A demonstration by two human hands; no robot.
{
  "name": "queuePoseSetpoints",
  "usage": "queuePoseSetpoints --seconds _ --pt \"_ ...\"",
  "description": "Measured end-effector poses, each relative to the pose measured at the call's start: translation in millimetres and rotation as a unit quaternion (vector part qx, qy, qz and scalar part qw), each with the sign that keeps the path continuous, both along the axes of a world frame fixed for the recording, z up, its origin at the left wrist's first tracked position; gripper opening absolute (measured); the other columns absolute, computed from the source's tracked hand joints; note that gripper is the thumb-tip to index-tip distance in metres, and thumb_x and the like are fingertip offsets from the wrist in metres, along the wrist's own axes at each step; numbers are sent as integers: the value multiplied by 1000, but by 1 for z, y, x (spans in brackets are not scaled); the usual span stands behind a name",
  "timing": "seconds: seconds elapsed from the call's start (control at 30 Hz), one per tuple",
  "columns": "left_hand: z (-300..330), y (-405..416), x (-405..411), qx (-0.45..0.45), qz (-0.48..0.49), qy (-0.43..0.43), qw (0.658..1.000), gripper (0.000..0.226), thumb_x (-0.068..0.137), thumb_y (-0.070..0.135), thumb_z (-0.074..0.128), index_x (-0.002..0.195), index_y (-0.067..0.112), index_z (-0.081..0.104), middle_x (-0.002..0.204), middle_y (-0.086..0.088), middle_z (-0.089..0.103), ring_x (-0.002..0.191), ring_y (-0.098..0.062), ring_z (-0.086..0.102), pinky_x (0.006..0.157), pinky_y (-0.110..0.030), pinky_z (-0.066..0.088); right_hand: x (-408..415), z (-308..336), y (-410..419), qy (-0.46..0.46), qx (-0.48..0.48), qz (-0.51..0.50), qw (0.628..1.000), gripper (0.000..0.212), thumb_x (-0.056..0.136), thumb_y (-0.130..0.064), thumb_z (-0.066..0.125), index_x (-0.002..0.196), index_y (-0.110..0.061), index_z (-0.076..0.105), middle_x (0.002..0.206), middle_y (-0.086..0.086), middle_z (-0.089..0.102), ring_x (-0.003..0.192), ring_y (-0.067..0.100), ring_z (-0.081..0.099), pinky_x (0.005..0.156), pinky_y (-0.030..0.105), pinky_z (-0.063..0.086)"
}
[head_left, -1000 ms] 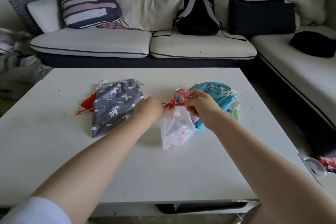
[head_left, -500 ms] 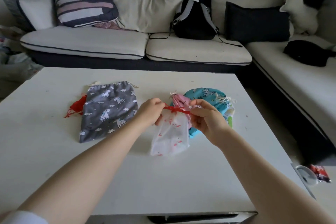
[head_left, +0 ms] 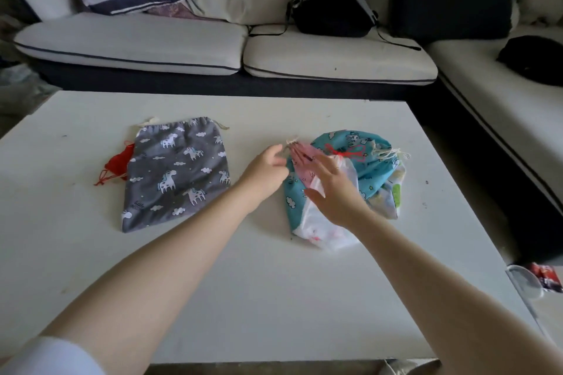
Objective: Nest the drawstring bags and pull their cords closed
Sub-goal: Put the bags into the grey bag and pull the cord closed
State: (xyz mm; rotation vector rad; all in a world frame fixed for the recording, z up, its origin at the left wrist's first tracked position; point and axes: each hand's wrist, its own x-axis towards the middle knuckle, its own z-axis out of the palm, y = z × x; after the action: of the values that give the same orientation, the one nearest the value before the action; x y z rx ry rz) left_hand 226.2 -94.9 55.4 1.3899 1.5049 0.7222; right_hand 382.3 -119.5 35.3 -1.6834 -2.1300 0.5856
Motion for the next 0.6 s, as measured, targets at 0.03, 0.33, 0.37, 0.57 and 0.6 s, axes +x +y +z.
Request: queuePoseSetpoints --seconds 0.03,0.33,0.37,0.57,0.6 --pt "-9 4 -10 -9 17 36 999 57 86 2 44 140 16 37 135 -1 51 116 -19 51 91 -26 41 3 -10 7 -128 -20 66 989 52 92 -23 54 141 -20 36 154 1 20 139 22 25 111 36 27" --pt "-77 31 -99 -36 8 274 961 21 86 14 52 105 7 58 109 -6 59 106 -29 54 84 -31 42 10 -60 45 -331 -89 96 934 59 89 1 42 144 -16 30 155 2 19 144 21 13 113 35 29" --pt "-83 32 -104 -39 -3 294 955 28 84 24 58 108 9 59 116 -6 59 109 -29 54 88 -34 44 4 -58 46 -321 -46 71 943 53 87 2 42 138 -13 41 151 4 27 142 23 18 112 36 29" --pt "-103 20 -95 -17 -36 337 941 31 74 31 65 105 31 64 106 8 65 110 -24 54 92 -37 37 -47 -55 53 -111 68 31 991 26 80 3 46 98 -4 64 121 12 52 117 32 46 94 37 42" --pt "-104 20 -95 -46 -55 251 965 29 75 27 67 104 30 65 99 8 68 105 -20 58 93 -36 39 -56 -56 58 -78 49 38 995 26 82 2 45 98 -4 64 121 11 52 115 31 48 91 36 45"
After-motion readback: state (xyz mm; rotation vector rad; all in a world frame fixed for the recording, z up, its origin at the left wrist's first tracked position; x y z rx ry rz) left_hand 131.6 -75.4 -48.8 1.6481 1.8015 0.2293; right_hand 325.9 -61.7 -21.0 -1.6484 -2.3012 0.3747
